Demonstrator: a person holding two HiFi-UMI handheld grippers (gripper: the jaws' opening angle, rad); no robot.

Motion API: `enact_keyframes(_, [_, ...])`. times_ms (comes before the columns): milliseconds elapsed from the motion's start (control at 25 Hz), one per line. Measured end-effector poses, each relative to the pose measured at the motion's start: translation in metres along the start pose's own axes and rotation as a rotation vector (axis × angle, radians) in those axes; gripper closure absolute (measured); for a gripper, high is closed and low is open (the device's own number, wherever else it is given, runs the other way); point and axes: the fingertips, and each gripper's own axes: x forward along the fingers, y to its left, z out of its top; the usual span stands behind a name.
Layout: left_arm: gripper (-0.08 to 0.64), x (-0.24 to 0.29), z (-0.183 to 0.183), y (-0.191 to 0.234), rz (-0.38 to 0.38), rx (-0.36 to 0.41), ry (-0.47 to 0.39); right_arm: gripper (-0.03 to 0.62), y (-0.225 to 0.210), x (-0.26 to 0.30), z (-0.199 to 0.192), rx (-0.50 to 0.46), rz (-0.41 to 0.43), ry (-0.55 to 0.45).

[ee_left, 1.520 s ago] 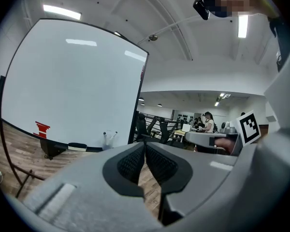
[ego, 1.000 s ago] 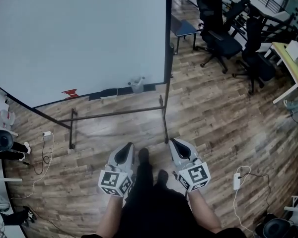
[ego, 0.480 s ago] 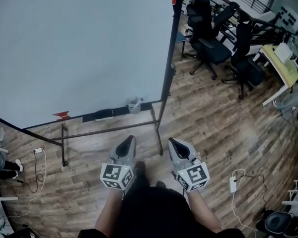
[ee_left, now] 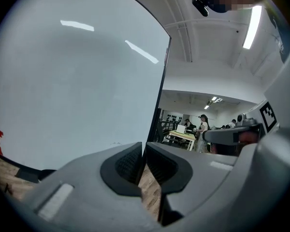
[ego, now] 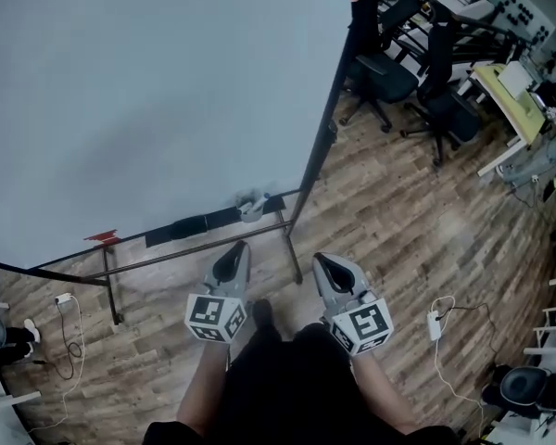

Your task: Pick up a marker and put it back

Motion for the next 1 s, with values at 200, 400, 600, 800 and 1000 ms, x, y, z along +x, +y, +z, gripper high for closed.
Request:
enact_keyframes(200, [0.527, 0.017, -0.014, 0.021, -0.013, 0.009, 0.026, 0.591, -0.004, 0.010, -0.006, 0.021, -0.038, 0.014])
enact_keyframes(400, [0.471, 0.036, -0.029, 0.042, 0.015, 0.036, 0.072, 0.591, -0.010, 0.022, -0.010, 0.036, -0.045, 0.029])
enact_keyframes(600, [0.448, 0.056, -0.043, 0.057, 0.030, 0.039, 0.103, 0.591, -0.019, 0.030, -0.010, 0.027, -0.052, 0.054])
enact_keyframes(800, [0.431, 0.075, -0.052, 0.065, 0.030, 0.048, 0.121, 0.591, -0.029, 0.030, -0.014, 0.034, -0.069, 0.076])
enact_keyframes(1000, [0.425, 0.086, -0.062, 0.071, 0.031, 0.055, 0.149, 0.591, -0.034, 0.031, -0.021, 0.043, -0.081, 0.097])
